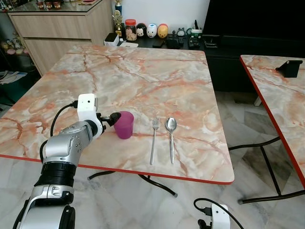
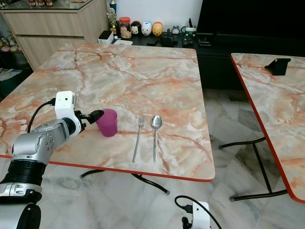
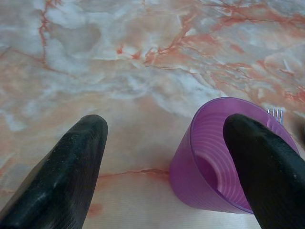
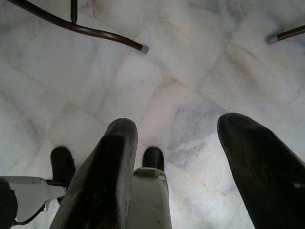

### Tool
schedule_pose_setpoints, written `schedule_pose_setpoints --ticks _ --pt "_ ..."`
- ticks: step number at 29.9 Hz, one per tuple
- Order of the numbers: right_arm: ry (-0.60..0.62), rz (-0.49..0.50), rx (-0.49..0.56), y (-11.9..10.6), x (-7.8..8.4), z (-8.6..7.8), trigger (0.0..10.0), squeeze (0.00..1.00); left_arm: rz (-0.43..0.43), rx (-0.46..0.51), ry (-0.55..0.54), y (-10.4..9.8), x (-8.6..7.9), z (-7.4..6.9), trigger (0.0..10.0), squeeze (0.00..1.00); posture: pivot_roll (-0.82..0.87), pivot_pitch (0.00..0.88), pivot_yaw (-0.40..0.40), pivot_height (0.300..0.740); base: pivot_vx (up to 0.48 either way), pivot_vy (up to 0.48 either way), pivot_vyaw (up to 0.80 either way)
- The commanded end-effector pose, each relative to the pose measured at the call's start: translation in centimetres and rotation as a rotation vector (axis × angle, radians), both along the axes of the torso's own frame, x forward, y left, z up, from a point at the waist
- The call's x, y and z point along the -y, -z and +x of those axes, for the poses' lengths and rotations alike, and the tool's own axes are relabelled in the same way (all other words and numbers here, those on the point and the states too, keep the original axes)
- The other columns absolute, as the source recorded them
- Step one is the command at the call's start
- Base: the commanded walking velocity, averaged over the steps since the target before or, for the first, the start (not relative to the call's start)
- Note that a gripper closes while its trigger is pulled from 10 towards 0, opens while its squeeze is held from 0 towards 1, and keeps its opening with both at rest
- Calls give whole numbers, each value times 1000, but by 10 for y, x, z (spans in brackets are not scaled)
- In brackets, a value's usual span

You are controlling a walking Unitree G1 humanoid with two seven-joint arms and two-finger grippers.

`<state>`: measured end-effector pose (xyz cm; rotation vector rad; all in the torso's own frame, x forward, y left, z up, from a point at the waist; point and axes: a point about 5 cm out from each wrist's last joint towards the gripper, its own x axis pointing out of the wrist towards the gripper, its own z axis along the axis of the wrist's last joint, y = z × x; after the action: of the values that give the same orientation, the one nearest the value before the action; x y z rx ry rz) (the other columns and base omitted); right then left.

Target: Setting the table

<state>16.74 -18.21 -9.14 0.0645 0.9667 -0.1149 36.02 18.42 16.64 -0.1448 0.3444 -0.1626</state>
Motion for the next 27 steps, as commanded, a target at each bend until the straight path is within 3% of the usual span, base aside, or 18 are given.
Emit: schedule_pose_setpoints --ticks 1,4,5,6,7,8,10,11,12,27 --pt "2 -2 -13 2 0 -3 10000 0 20 17 9 -6 2 1 10000 0 51 5 -4 740 0 0 0" --pt "2 -2 -13 2 0 -3 10000 0 20 16 9 -6 2 1 9843 0 50 6 -3 740 0 0 0" --pt "2 -2 -13 2 0 -3 10000 0 23 16 19 -5 3 0 6314 0 50 6 -3 740 0 0 0" --pt "2 -2 -13 2 0 -4 10000 0 26 17 30 -5 5 0 4118 0 50 6 -3 740 0 0 0" --pt "2 -2 -13 2 0 -4 10000 0 26 17 30 -5 5 0 4118 0 50 6 -3 740 0 0 0" --pt "2 -1 -13 2 0 -4 10000 0 24 16 41 -5 6 0 2784 0 50 6 -3 740 0 0 0" --pt "2 -1 -13 2 0 -4 10000 0 26 9 60 -4 9 -1 4078 0 50 6 -3 740 0 0 0" --pt "2 -1 -13 2 0 -4 10000 0 27 9 62 -4 9 -1 4078 0 50 6 -3 740 0 0 0" --pt "2 -1 -13 2 0 -4 10000 0 31 7 67 -4 10 -1 10000 0 50 6 -3 740 0 0 0" --pt "3 1 -14 2 -1 -4 10000 0 44 -31 70 2 10 -2 10000 0 49 8 2 740 0 0 0"
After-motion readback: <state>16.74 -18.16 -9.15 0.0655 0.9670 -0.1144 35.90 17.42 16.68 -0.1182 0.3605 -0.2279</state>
